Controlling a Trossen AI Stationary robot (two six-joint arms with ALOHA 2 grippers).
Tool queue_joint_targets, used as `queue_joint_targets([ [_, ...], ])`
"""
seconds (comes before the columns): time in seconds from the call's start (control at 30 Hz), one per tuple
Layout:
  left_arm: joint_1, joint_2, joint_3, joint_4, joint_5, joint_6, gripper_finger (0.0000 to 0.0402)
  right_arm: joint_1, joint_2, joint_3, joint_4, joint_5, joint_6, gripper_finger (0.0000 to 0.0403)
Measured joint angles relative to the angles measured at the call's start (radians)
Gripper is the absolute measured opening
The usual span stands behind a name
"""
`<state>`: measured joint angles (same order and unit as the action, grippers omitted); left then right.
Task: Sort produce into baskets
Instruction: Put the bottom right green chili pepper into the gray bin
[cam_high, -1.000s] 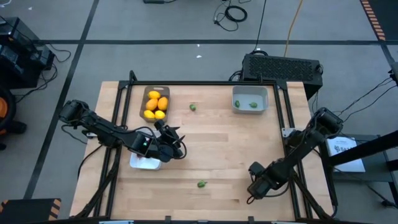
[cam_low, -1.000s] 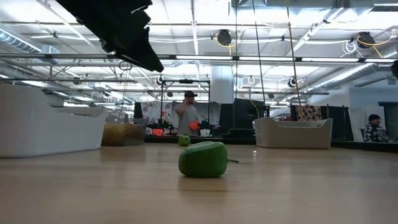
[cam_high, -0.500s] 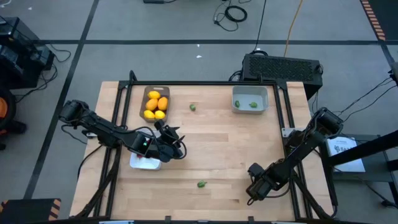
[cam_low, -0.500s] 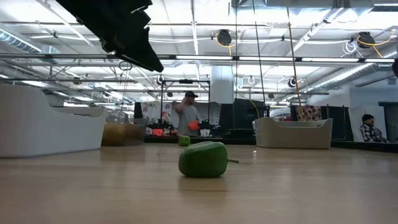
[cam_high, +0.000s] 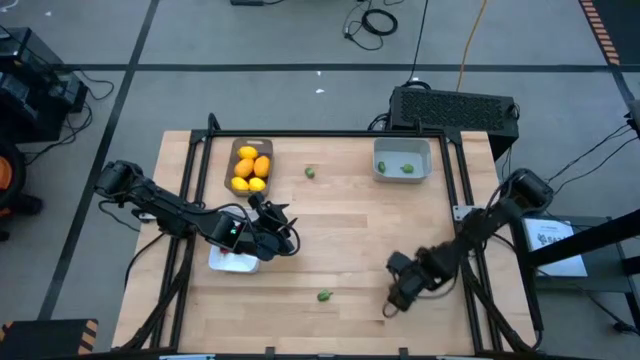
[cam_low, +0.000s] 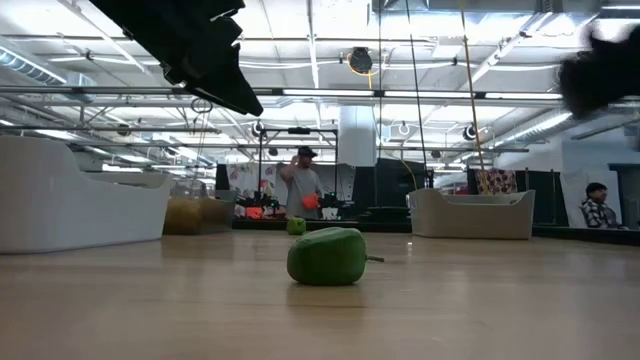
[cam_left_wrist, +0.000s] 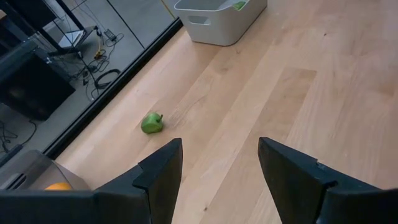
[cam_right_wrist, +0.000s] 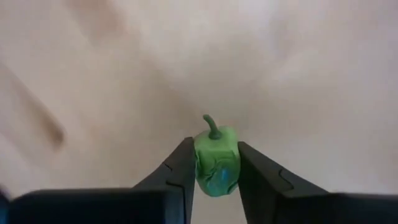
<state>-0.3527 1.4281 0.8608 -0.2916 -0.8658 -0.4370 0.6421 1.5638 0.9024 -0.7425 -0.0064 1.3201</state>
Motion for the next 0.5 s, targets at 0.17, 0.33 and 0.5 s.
queue_joint_targets([
  [0.17,0.000,0.000,0.000,-0.001,0.000,0.000,0.0219,-0.183,-0.100,0.043,-0.092,0.166,-0.255,0.0094],
  [0.33,0.000,0.000,0.000,-0.002,0.019,0.000,0.0219,-0.415,-0.208,0.075,-0.171,0.312,-0.473,0.0095],
  [0.5,0.000,0.000,0.000,-0.002,0.020,0.006,0.0219,-0.666,-0.273,0.076,-0.138,0.351,-0.679,0.0095],
])
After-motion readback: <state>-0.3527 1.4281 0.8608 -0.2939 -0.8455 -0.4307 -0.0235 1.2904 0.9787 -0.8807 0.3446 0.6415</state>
